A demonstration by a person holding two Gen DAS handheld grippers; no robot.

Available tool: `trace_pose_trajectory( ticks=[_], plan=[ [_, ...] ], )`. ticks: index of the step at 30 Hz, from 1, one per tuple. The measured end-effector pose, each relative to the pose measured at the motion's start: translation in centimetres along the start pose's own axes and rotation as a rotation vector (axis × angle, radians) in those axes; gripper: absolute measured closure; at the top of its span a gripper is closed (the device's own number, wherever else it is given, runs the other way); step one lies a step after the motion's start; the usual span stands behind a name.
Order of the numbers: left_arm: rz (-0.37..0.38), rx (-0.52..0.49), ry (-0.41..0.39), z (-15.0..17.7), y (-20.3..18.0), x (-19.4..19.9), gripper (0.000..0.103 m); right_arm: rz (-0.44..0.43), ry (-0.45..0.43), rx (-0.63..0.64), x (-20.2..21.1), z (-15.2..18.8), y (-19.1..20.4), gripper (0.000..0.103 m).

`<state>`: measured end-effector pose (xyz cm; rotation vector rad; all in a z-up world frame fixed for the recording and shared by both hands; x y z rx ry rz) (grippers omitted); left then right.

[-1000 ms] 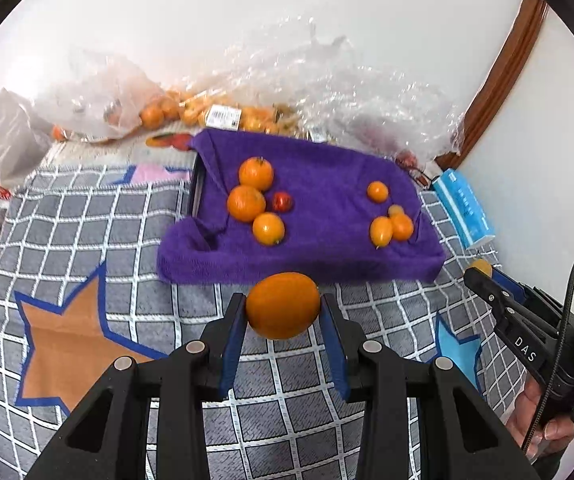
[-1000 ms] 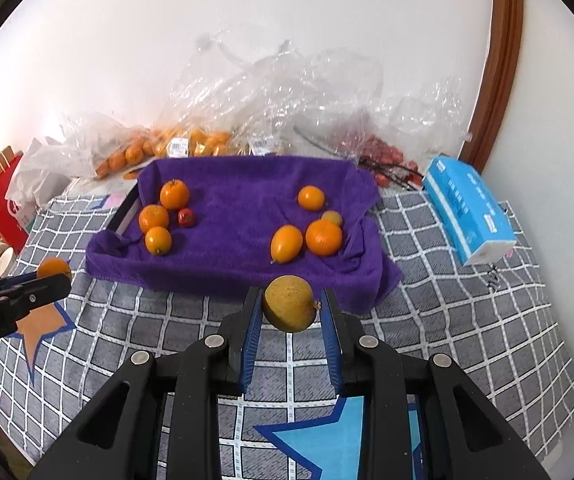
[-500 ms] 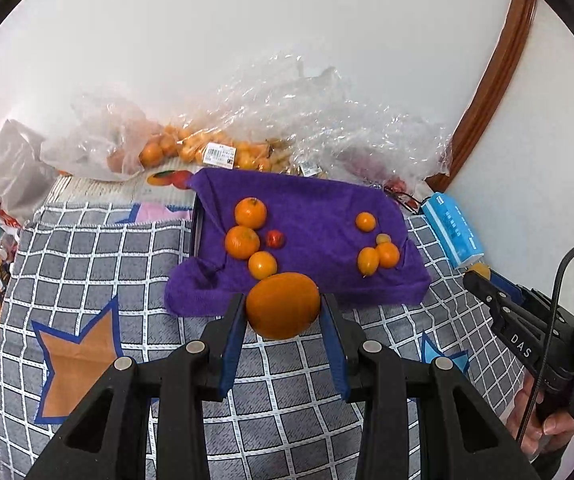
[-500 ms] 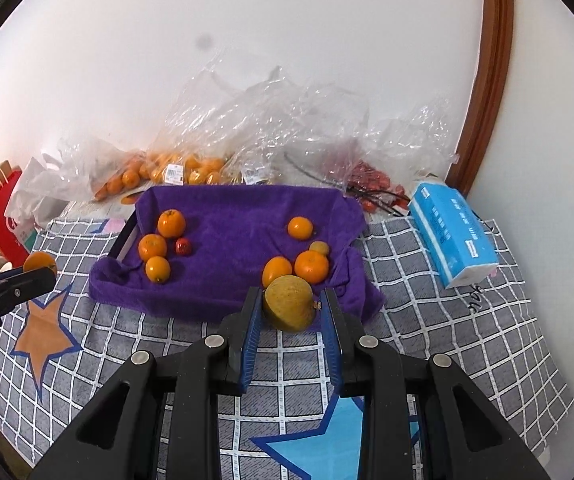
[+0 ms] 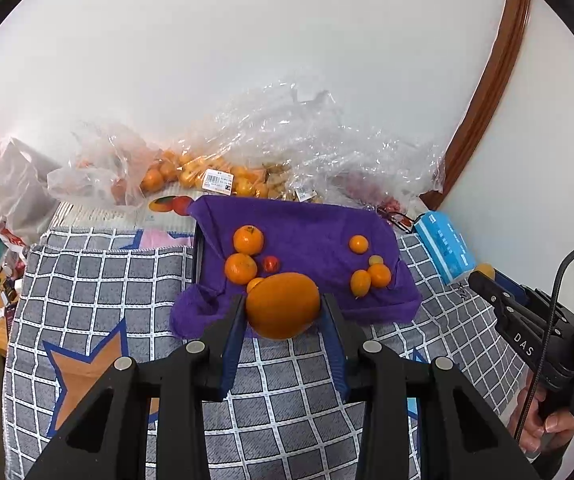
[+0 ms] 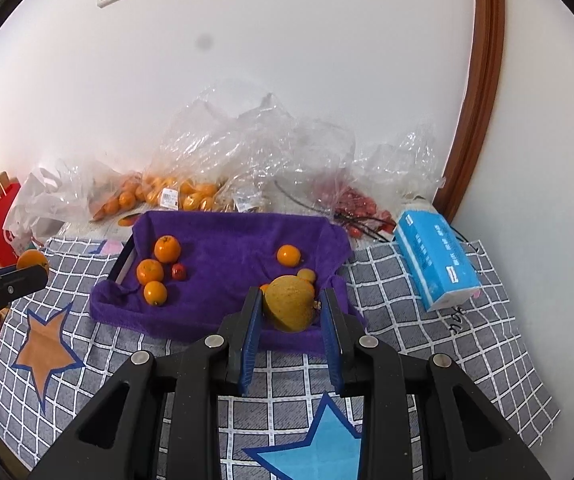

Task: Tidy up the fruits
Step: 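Carry the orange with the left tool while the right tool carries the yellow fruit over the towel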

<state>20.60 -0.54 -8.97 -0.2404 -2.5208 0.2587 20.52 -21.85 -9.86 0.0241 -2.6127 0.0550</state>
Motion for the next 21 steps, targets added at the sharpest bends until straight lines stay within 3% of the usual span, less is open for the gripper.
trace_pose_trajectory(
  ticks=[21],
  plan=[
    [-0.006, -0.009, -0.012, -1.9, 0.2, -1.2, 0.068, -0.007, -0.011, 0.015, -1.4, -1.4, 0.5, 0.074]
  ],
)
Point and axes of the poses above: each gripper's, at about its wrist camera, not at the fingertips, and x roughly against the way its jaws point, y to its left, z to its underside, the point moved 10 cm from there along -x, roughly the way its jaws point, and after that the axes turned 13 degrees about -y, right-handed, at the moved point
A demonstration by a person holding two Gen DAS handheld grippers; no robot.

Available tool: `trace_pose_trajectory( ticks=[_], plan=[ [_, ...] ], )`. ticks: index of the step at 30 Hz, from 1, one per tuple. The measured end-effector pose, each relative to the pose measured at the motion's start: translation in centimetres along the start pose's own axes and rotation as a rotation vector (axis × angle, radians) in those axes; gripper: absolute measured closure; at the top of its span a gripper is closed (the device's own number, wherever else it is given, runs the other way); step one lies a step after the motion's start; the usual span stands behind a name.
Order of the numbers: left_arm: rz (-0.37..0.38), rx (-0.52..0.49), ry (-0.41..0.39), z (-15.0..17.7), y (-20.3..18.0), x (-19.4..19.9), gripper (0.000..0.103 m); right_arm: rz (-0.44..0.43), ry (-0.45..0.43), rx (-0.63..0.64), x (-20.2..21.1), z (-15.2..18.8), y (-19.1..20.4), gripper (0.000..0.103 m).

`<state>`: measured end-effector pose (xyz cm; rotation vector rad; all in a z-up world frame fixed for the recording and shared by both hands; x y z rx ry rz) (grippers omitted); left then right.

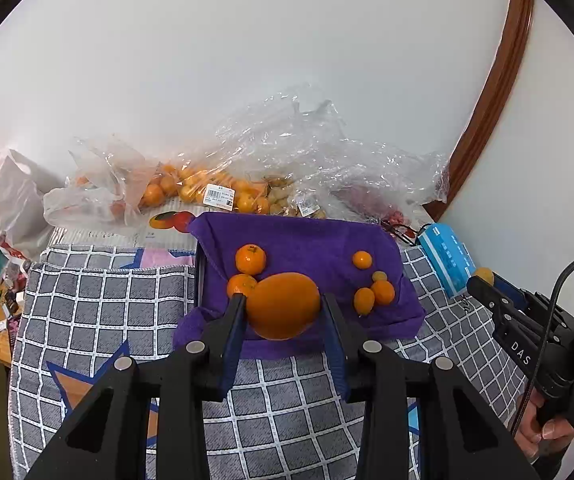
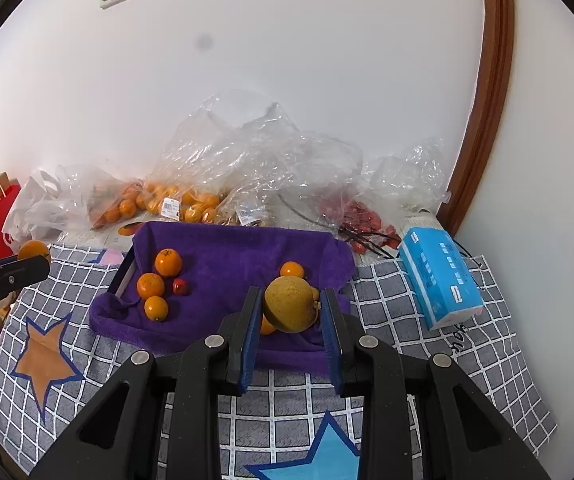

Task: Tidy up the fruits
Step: 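Carry the orange with the left tool while the right tool carries the yellow fruit over the towel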

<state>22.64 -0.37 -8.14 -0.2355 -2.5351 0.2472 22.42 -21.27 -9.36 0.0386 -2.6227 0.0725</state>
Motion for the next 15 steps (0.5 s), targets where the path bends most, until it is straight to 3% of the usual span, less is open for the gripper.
trace_pose_trajectory(
  ticks=[15],
  plan=[
    [-0.017, 0.002, 0.029, -0.4, 0.5, -2.9, 0.068, -0.001, 0.002, 0.0, -2.6, -0.5, -0.3, 0.074]
  ],
)
Point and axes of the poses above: each gripper's, at about its wrist camera, not at the fingertips, and x roughly against the way its jaws point, y to its left, z to its underside, the point moved 10 cm from there along -x, roughly the way its jaws point, and after that the axes turned 13 degrees about -y, right-handed, at the moved point
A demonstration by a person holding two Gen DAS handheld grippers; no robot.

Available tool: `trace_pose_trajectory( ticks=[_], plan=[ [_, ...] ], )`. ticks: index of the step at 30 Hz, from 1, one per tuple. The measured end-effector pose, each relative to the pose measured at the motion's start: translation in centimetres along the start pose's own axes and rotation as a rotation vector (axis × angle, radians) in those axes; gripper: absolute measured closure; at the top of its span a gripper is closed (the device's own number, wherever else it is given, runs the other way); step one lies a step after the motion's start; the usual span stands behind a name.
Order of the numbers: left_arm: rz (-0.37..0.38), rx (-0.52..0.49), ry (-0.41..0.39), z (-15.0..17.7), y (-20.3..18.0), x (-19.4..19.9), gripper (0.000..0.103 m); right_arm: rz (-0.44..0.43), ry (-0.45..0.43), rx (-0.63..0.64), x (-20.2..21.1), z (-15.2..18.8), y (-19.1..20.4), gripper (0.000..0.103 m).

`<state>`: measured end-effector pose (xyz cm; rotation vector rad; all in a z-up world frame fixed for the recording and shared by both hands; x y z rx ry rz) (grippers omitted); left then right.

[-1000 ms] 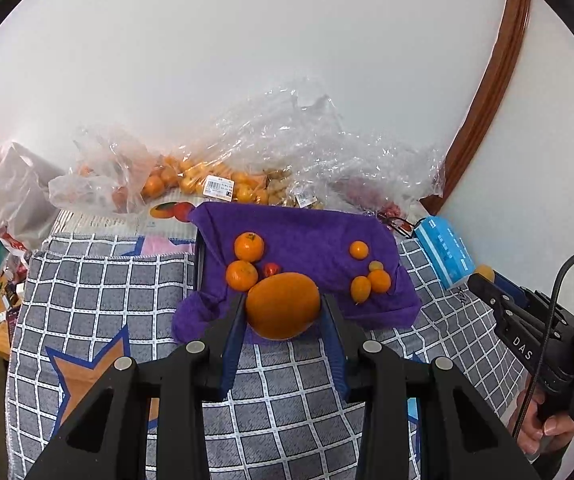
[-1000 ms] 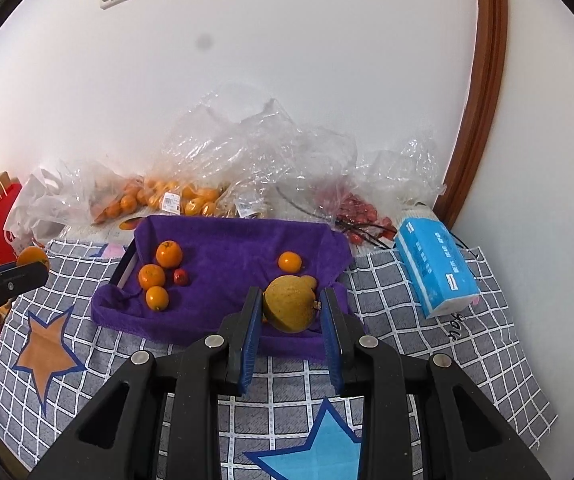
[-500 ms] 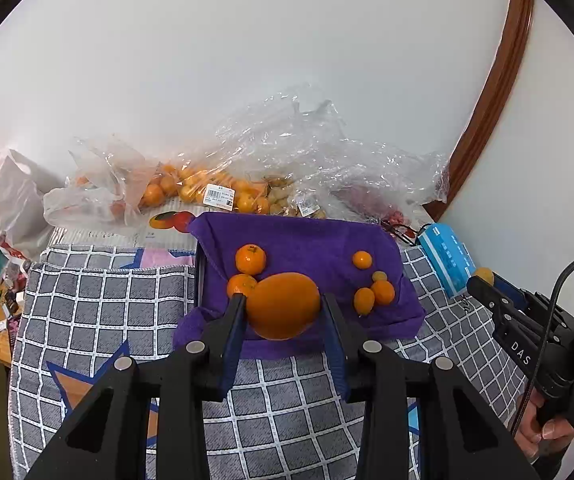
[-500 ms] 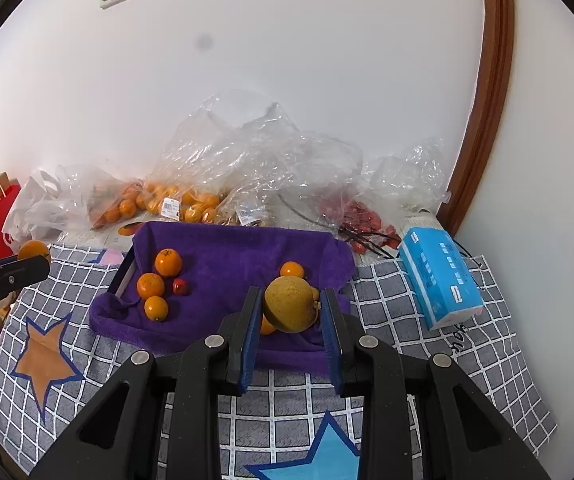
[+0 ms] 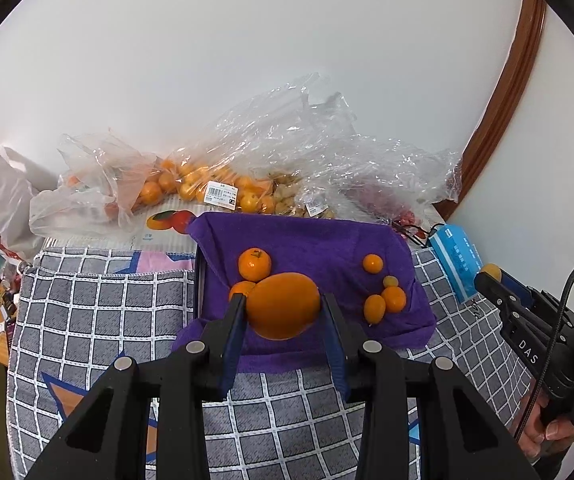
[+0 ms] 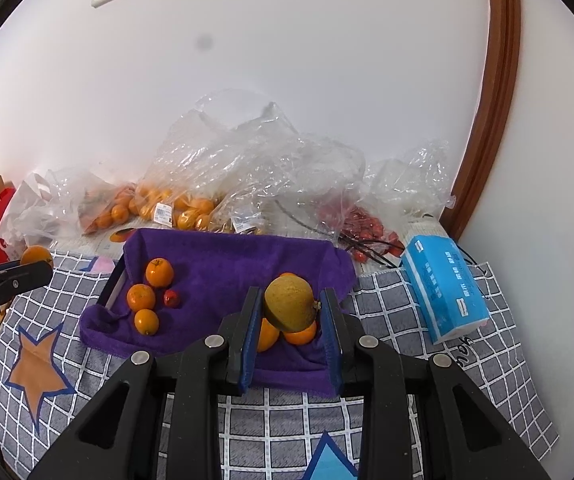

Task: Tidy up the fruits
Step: 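Carry the orange with the left tool while the right tool carries the yellow fruit over the towel, then lower and open the left tool on the towel while the right tool releases the yellow fruit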

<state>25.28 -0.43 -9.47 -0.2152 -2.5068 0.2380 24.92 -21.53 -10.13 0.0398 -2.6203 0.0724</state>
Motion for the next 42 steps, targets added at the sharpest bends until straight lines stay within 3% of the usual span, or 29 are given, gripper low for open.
trace_pose_trajectory(
  ticks=[42],
  plan=[
    [-0.01, 0.027, 0.096, 0.3, 1.0, -9.4, 0.068, -0.004, 0.079, -0.004, -8.9, 1.6, -0.3, 0.074]
  ],
)
Point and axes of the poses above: each gripper's, at about its wrist camera, not at the fingertips, and x roughly against the way its jaws point, y to its left, z to its underside, the point moved 10 cm from there along -x, roughly the way its jaws point, and after that the axes turned 13 degrees about -y, right-handed, at the moved point
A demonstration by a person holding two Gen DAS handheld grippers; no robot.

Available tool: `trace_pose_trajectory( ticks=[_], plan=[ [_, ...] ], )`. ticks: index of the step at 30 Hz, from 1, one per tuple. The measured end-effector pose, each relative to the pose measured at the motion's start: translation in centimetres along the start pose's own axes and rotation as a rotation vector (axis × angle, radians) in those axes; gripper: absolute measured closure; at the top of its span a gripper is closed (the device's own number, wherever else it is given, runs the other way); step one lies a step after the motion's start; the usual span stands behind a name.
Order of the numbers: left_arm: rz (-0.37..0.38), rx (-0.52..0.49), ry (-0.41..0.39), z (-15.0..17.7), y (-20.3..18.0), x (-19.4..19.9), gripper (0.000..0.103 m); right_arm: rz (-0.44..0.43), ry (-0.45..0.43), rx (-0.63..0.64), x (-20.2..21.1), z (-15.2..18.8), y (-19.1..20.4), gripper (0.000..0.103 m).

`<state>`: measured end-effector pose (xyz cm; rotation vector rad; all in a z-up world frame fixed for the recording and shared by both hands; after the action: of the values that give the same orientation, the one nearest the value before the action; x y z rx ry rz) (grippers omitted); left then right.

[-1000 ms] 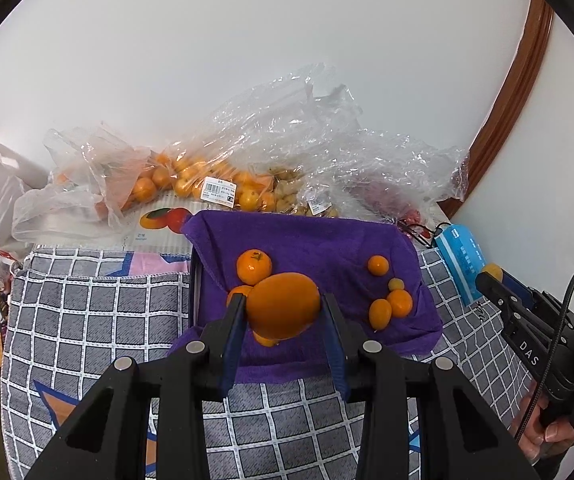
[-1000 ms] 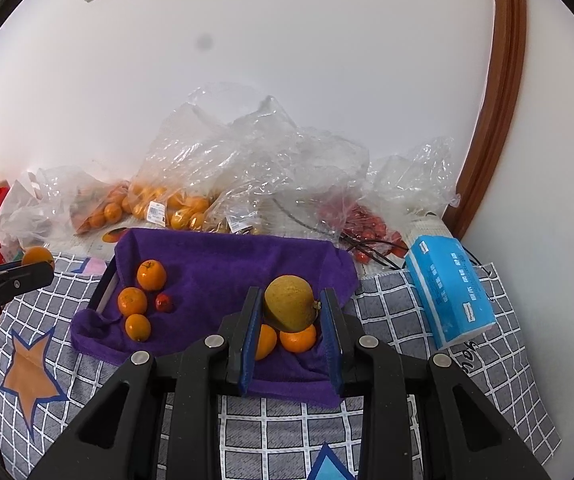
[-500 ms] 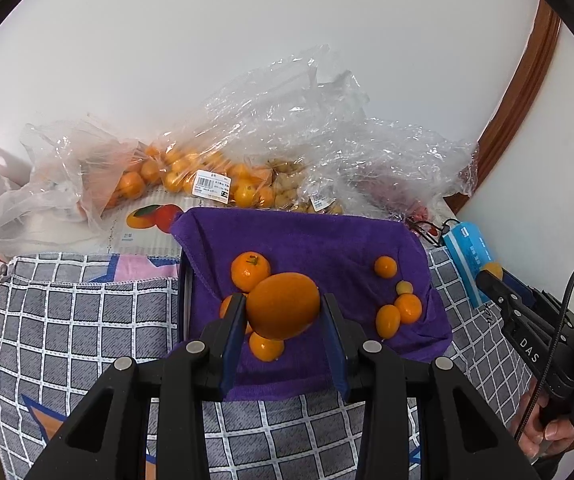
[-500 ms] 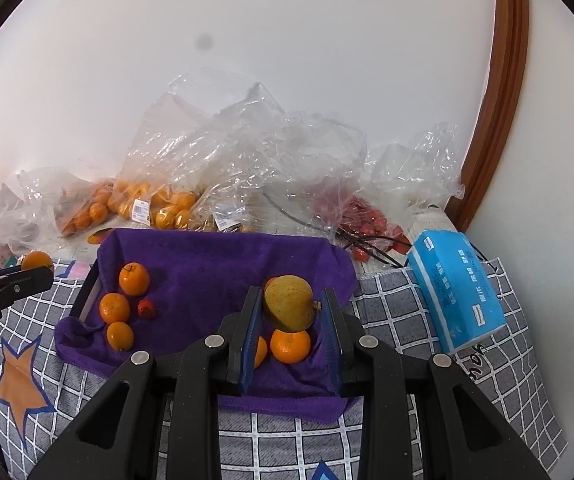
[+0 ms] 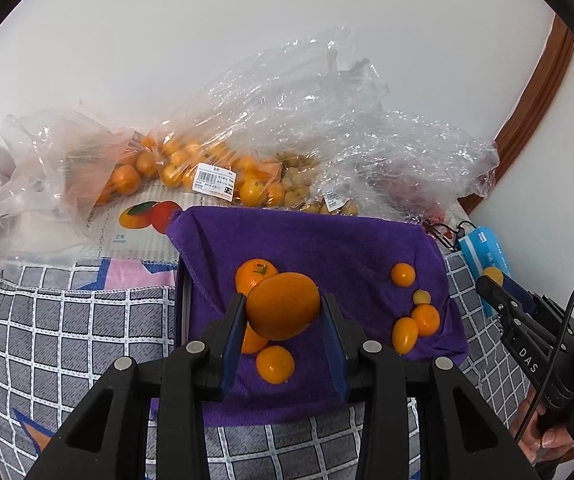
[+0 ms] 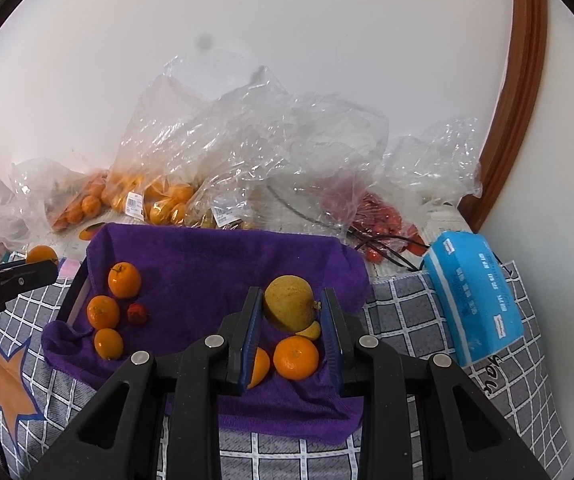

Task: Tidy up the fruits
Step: 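Lower and open the left tool on the towel while the right tool releases the yellow fruit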

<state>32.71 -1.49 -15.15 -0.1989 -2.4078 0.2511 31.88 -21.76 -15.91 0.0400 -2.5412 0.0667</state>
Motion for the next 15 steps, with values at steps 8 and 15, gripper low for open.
trace_pose_trajectory(
  ticks=[8, 15],
  plan=[
    [0.002, -0.001, 0.045, 1.0, -0.2, -2.7, 0.068, -0.022, 0.047, 0.009, -3.1, 1.5, 0.5, 0.074],
    [0.024, -0.024, 0.111, 3.3, -0.9, -5.0, 0.068, -0.046, 0.093, 0.007, -5.8, 3.3, 0.9, 0.074]
  ],
)
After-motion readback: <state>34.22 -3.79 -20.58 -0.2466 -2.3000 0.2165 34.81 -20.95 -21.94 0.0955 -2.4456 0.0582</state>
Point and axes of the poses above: each gripper's, at about its wrist camera, not at the fingertips, and x roughly against the way its jaws point, y to its left, z to its underside, the point moved 10 cm from there along -x, roughly the way its jaws point, and after that the axes turned 13 degrees about -y, right-handed, at the moved point
